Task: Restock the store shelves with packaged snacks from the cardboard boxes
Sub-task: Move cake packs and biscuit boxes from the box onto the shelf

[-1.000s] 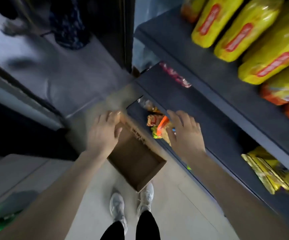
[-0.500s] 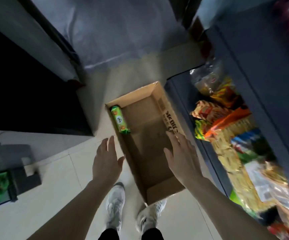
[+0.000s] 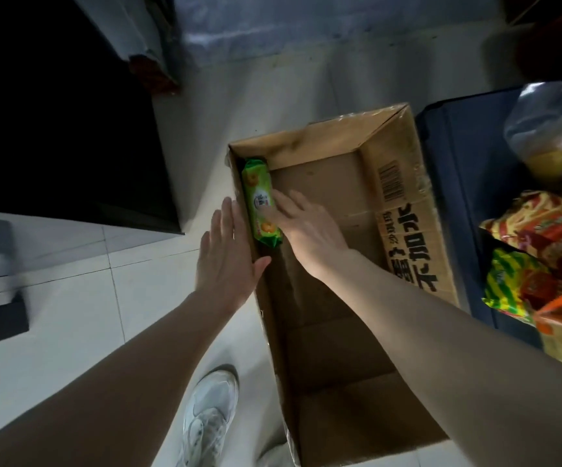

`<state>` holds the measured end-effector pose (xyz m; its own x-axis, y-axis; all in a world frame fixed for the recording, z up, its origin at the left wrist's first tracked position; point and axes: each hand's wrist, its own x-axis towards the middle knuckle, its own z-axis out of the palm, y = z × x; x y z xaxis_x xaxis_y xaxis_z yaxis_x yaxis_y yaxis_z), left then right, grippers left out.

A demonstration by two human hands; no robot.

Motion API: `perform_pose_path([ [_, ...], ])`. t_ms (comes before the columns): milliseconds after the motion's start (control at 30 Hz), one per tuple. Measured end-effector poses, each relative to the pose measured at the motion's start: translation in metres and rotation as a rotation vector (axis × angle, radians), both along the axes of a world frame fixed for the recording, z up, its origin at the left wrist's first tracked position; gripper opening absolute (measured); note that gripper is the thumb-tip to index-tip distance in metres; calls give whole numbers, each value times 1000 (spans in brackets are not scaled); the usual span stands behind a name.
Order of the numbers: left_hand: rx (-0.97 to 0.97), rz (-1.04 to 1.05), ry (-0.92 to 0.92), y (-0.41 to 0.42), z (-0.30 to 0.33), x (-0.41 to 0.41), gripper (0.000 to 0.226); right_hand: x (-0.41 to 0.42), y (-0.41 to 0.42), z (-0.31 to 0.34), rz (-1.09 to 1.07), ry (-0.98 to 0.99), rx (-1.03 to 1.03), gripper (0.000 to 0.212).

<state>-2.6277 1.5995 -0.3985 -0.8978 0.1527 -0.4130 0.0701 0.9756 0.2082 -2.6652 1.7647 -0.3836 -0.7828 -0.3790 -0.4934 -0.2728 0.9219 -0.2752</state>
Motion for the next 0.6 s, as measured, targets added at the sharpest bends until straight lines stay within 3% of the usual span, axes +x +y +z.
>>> perform_pose_path([
  [133,-76,-49,47,-1,-10,4,101,-28,-14,-27,211,-29,116,84],
  [233,-121,-93,51,-1,-12,2,102,-31,-13,-37,258,59,160,85],
  [400,-156,-117,-21,8,-9,2,104,-23,17,-34,242,205,215,61],
  [500,-203,-127,-95,8,-3,-1,101,-11,35,-26,34,189,218,58],
  [600,-227,-112,-177,4,8,-6,103,7,60,-7,-542,-32,88,56],
])
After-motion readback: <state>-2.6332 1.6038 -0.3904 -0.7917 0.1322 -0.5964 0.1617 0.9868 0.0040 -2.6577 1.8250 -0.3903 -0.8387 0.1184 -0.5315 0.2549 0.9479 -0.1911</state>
